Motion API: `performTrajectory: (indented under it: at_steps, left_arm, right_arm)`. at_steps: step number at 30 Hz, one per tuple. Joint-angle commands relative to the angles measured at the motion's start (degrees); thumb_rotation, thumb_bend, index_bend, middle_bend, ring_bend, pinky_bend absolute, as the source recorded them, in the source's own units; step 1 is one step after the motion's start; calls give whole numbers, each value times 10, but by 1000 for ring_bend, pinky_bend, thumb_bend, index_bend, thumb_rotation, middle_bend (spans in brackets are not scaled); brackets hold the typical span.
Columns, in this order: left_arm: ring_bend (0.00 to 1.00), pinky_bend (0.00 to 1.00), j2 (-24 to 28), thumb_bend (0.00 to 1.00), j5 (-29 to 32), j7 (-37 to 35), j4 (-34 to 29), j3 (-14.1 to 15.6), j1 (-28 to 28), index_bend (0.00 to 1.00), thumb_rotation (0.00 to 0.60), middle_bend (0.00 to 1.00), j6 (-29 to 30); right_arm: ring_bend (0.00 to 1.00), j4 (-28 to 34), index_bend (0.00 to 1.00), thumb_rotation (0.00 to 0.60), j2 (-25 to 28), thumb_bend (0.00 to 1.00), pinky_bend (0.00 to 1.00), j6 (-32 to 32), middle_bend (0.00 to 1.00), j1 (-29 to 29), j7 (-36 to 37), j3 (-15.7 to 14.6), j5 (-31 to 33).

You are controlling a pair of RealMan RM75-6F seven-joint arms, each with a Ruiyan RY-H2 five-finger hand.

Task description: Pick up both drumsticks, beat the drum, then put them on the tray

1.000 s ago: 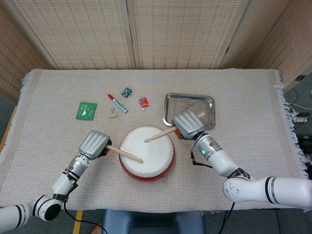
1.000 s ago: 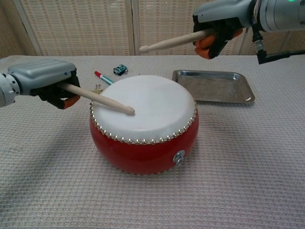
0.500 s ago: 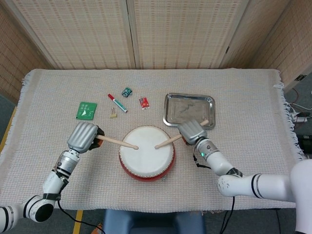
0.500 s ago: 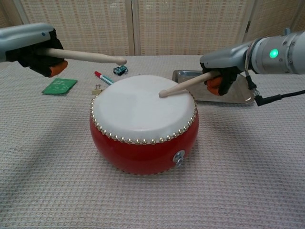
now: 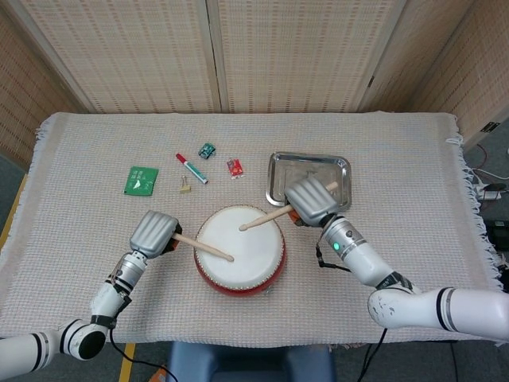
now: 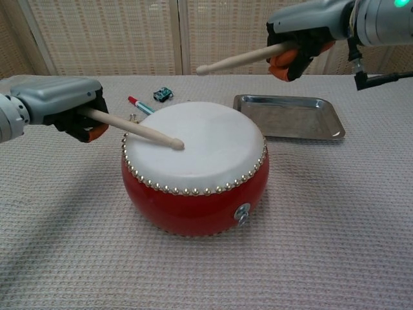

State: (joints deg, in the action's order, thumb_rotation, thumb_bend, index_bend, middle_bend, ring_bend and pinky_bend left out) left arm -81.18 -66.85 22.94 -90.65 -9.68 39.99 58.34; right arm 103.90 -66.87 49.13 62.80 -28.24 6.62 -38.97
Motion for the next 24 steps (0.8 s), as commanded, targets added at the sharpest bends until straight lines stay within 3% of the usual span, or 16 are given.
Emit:
performTrajectory:
  at_steps: [1,3,5,9,14,17,21,24]
  left_arm:
    - [1000,1000,21,683,-3,-16,-24,-11,-6,1000,600,1000,19]
    - [1000,1000,40,684,-9,-30,-44,-21,-12,1000,600,1000,33]
    - [1000,1000,68,685,-18,-51,-73,-35,-19,1000,600,1000,50]
    - [1000,1000,65,684,-14,-48,-69,-24,-14,1000,600,1000,32]
    - [1000,1000,15,684,6,-19,-19,-1,3,1000,600,1000,-1]
    - [1000,1000,-10,684,17,7,12,13,13,1000,600,1000,-19]
    - [1000,1000,-11,684,22,17,13,10,14,1000,600,1000,-11]
    - [1000,1000,15,684,11,-2,-16,-8,5,1000,600,1000,20]
  right_arm:
    - [1000,-25,1000,600,-21,747,1000,-16,1000,4,-11,-15,13]
    - [1000,-53,1000,600,-43,746,1000,-28,1000,9,-24,-31,26]
    - [1000,-107,1000,600,-87,746,1000,-50,1000,19,-64,-72,54]
    - [1000,-95,1000,600,-88,746,1000,-24,1000,11,-33,-41,40]
    - [1000,-18,1000,600,-23,746,1000,9,1000,-11,21,4,-15]
    - [1000,9,1000,600,5,746,1000,15,1000,-20,39,17,-33]
    - [1000,2,1000,600,6,746,1000,3,1000,-20,34,9,-28]
    - [1000,-32,1000,600,-21,746,1000,-17,1000,-8,3,-15,-6]
